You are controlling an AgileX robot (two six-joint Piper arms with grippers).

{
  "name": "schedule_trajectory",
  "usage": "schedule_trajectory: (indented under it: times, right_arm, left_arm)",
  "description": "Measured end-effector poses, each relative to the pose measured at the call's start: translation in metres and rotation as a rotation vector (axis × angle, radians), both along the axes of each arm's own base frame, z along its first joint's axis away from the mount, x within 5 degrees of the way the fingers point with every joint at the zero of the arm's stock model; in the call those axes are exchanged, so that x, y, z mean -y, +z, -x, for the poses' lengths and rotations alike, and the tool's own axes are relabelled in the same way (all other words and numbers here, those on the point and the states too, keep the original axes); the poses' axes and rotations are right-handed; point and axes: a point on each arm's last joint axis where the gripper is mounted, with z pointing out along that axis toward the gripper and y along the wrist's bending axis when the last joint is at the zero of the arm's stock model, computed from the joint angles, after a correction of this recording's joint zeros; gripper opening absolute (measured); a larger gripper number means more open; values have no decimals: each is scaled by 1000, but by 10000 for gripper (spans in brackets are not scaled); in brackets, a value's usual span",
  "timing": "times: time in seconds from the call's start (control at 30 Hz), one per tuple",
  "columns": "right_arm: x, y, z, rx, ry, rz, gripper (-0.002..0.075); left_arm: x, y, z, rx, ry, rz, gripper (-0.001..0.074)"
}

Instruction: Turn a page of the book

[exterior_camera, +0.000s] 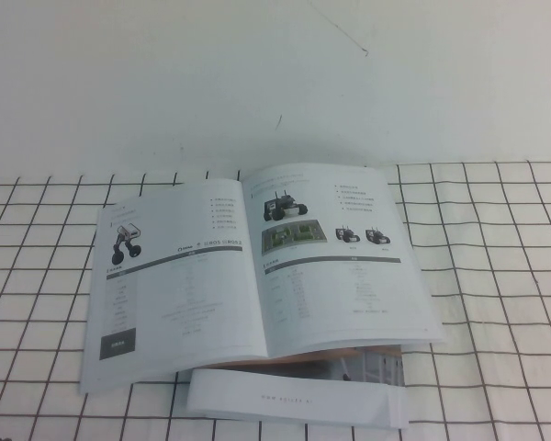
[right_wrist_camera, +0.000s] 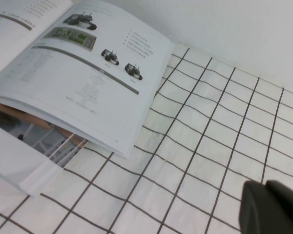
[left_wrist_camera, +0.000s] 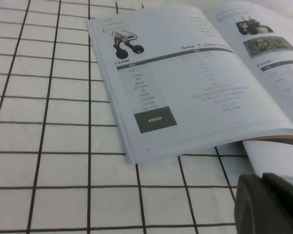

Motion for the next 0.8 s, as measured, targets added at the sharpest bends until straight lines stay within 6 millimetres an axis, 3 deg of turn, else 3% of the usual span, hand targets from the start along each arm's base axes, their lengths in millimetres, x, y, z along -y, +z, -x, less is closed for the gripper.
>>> schedule_trajectory:
  times: [0.2, 0.4, 0.7, 0.8]
  right_arm:
    - [6, -6, 8, 31, -44, -10, 1]
    - [18, -34, 19, 44, -185, -11, 1]
    - [27, -87, 32, 53, -334, -9, 1]
    - [27, -92, 30, 66, -342, -10, 1]
  left_arm:
    - [-3, -23, 2, -29, 76, 26, -3]
    - [-9, -41, 2, -40, 227, 51, -3]
    - [-20, -39, -2, 48, 436, 83, -3]
    - [-21, -39, -2, 52, 455, 83, -3]
